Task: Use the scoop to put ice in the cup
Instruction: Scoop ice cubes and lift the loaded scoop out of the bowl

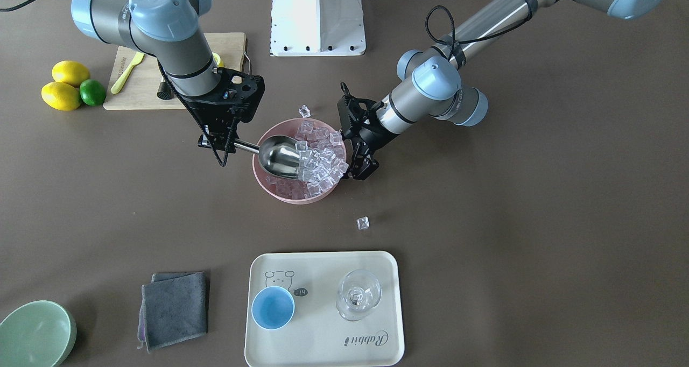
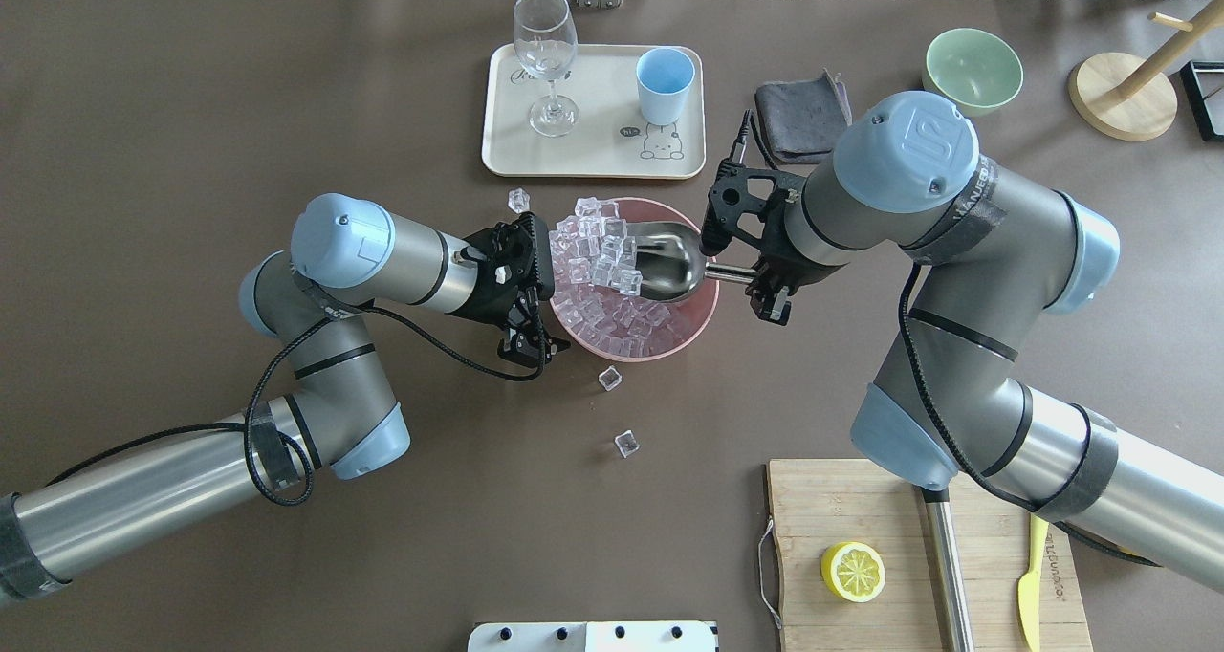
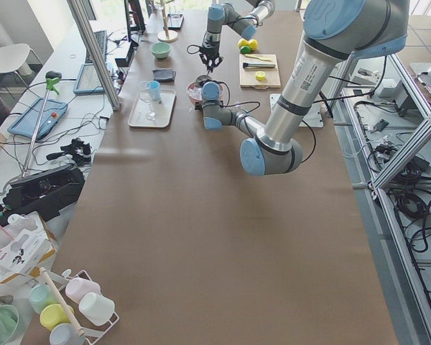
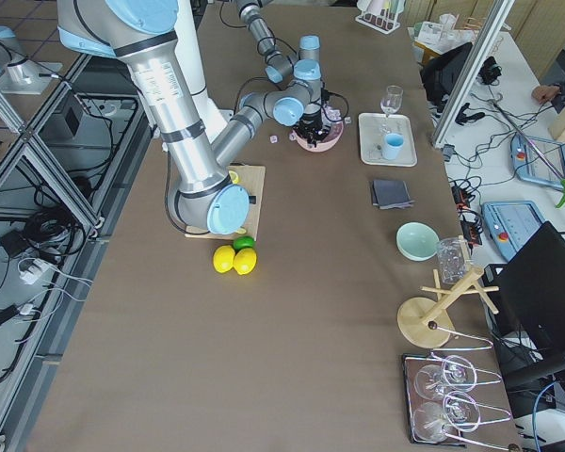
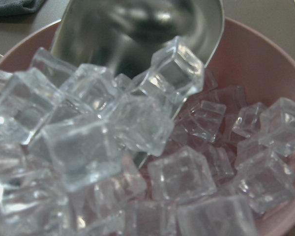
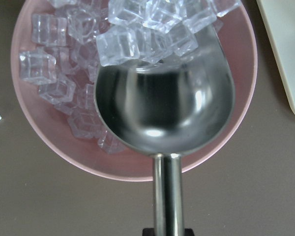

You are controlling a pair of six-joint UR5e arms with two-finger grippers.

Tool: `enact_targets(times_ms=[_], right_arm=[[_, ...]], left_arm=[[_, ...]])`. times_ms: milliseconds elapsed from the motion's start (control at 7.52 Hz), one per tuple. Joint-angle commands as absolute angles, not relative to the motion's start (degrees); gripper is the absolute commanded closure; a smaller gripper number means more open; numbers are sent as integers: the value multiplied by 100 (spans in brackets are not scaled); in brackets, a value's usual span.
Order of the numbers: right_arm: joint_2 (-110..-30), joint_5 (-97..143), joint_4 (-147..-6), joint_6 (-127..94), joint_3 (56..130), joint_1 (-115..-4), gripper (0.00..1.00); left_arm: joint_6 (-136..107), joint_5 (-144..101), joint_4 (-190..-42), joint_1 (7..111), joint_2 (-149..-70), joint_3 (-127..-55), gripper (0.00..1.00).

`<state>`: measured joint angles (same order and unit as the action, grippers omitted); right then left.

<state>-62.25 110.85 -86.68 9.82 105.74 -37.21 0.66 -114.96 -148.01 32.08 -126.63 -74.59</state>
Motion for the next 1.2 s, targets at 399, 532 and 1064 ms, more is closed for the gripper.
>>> enact_targets(times_ms=[399, 532, 1064], right_arm=[[-6661, 11381, -8068, 616, 10915, -3893, 100], [-6706, 11417, -8042, 528, 10951, -3911, 100], [-6864, 11680, -7717, -33, 10969, -4200, 100]], left_arm=[[62, -11496, -14801, 3208, -12656, -7462, 2], [62, -11496, -14801, 3208, -12665, -7462, 2], [70, -11496, -14801, 3164, -12639, -7462, 2]])
